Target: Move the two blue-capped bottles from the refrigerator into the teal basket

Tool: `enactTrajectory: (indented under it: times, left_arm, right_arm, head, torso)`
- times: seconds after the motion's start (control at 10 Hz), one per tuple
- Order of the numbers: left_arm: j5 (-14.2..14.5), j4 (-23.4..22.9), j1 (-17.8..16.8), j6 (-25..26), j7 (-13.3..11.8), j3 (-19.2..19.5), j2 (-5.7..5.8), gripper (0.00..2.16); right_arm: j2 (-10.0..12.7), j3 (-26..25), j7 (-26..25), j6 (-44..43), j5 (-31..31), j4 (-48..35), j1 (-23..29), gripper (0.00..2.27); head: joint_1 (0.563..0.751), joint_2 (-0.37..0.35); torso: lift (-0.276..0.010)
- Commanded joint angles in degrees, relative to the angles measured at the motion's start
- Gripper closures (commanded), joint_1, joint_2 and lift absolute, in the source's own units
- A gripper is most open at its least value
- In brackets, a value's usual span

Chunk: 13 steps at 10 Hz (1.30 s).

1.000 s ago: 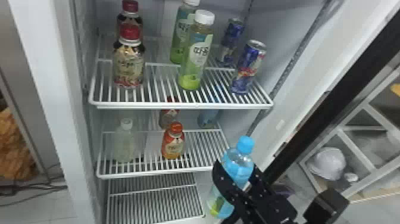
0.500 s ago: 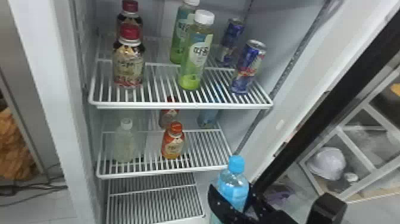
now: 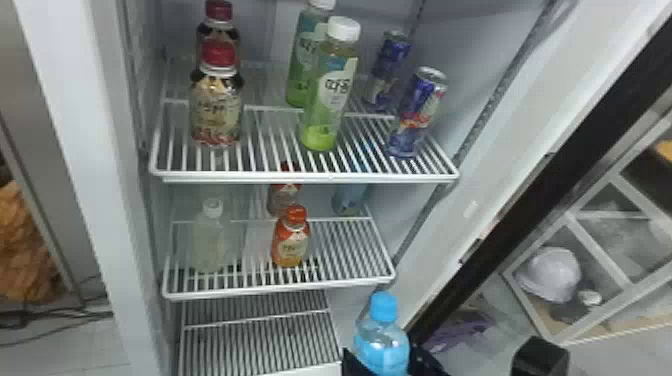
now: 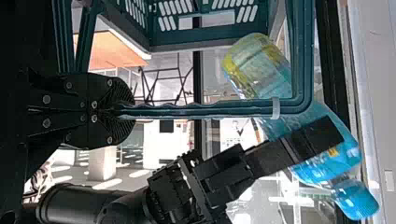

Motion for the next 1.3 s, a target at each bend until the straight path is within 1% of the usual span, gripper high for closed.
enactTrajectory:
  times: [0.0, 0.2, 0.5, 0.6, 0.8, 0.9, 1.0, 1.2]
  left_arm:
    - [0.01, 0.14, -0.12, 0.03, 0.01, -0.09, 0.09, 1.19]
    - [0.1, 0.14, -0.12, 0.0, 0.01, -0.09, 0.09, 1.19]
    - [0.18, 0.28, -0.26, 0.03, -0.07, -0.26, 0.18, 1.19]
    - [0.18, 0.28, -0.4, 0.03, -0.07, -0.26, 0.18, 1.19]
    - [0.18, 0.28, -0.26, 0.03, 0.01, -0.26, 0.18, 1.19]
    - [0.18, 0.28, -0.26, 0.03, 0.01, -0.26, 0.18, 1.19]
    - [0.27, 0.28, -0.26, 0.03, -0.07, -0.26, 0.18, 1.19]
    - [0.36, 0.28, -0.26, 0.0, 0.01, -0.26, 0.18, 1.19]
  right_arm:
    - [-0.29, -0.12, 0.39, 2.04, -0.28, 0.4, -0.2, 0.61]
    - [-0.9, -0.04, 1.18, 3.87, -0.28, 1.81, -1.33, 0.61]
    - [-1.25, 0.93, 2.76, 4.01, -0.19, 4.9, -4.0, 0.61]
    - [-1.34, 0.84, 4.17, 3.87, 0.07, 5.6, -4.42, 0.54]
    - [-1.25, 0.23, 8.3, 2.32, 1.39, 8.13, -6.39, 0.32]
    - [-0.9, -0.12, 9.09, 1.48, 1.74, 8.56, -6.67, 0.24]
    - [-0.46, -0.56, 9.26, -0.35, 1.83, 8.84, -6.53, 0.2]
    - [1.03, -1.09, 9.26, -5.56, 2.44, 10.53, -7.65, 0.21]
  head:
    - [0.695, -0.35]
    - [0.695, -0.35]
    - [0.695, -0.35]
    - [0.695, -0.35]
    - [0.695, -0.35]
    - [0.695, -0.35]
    - [0.695, -0.35]
    - [0.695, -0.35]
  torso:
    - [-0.136]
    - [-0.136]
    - [-0.136]
    - [-0.136]
    - [-0.136]
    - [-0.136]
    - [-0.136]
    - [-0.136]
